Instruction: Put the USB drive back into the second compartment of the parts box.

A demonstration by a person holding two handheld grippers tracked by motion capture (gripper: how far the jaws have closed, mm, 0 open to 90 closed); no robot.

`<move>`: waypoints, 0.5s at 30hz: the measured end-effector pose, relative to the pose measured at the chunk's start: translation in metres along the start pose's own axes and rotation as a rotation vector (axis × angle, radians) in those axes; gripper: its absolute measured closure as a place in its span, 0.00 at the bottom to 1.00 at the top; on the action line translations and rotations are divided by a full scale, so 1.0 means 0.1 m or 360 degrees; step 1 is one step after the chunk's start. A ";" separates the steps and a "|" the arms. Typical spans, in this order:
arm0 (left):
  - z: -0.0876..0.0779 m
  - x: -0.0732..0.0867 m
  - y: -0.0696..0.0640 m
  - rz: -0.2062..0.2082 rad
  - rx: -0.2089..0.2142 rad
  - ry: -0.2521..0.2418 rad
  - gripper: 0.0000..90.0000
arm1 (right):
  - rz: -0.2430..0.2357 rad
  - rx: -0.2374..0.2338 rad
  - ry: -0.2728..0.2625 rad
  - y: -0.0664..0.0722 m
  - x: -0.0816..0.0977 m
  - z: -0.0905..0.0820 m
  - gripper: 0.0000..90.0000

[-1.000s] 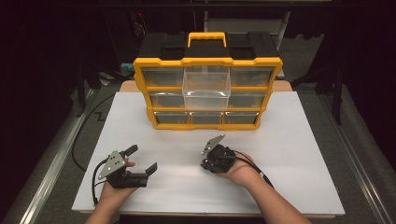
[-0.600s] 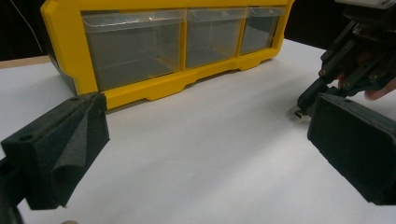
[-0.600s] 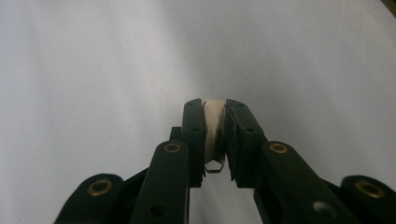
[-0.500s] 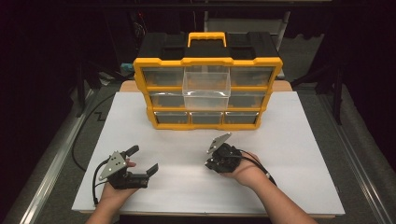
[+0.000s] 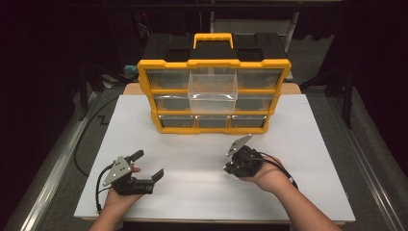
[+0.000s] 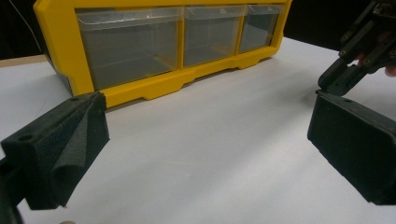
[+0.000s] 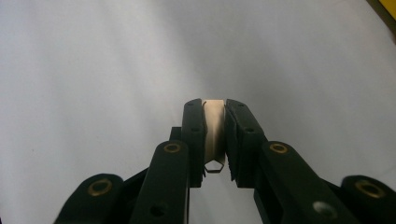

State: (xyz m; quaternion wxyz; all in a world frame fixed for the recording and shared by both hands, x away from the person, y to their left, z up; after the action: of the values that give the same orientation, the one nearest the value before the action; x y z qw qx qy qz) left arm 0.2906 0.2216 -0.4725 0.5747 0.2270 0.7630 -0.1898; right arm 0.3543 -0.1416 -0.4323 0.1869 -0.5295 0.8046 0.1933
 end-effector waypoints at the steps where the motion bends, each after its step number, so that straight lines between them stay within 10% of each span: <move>1: 0.00 0.00 0.00 0.0001 0.0001 -0.0001 0.00 | 0.0001 0.0002 0.0001 -0.01 0.01 -0.01 0.89; 15: -0.01 0.00 0.00 -0.0006 0.0021 0.0000 0.00 | 0.0055 -0.0013 0.0064 -0.09 0.11 -0.15 0.89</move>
State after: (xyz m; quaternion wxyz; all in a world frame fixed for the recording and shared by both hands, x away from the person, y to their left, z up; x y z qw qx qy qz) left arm 0.2899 0.2218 -0.4718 0.5728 0.2293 0.7622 -0.1959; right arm 0.3571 -0.1614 -0.4259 0.1654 -0.5200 0.8164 0.1891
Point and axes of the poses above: each handheld gripper's, and its own axes: z roughly forward along the jaws, x roughly out of its underside, y roughly to its left, the point moved 1 cm from there along z, roughly forward along the jaws, and after that the axes turned 9 degrees about -x, right-handed, at the moved point
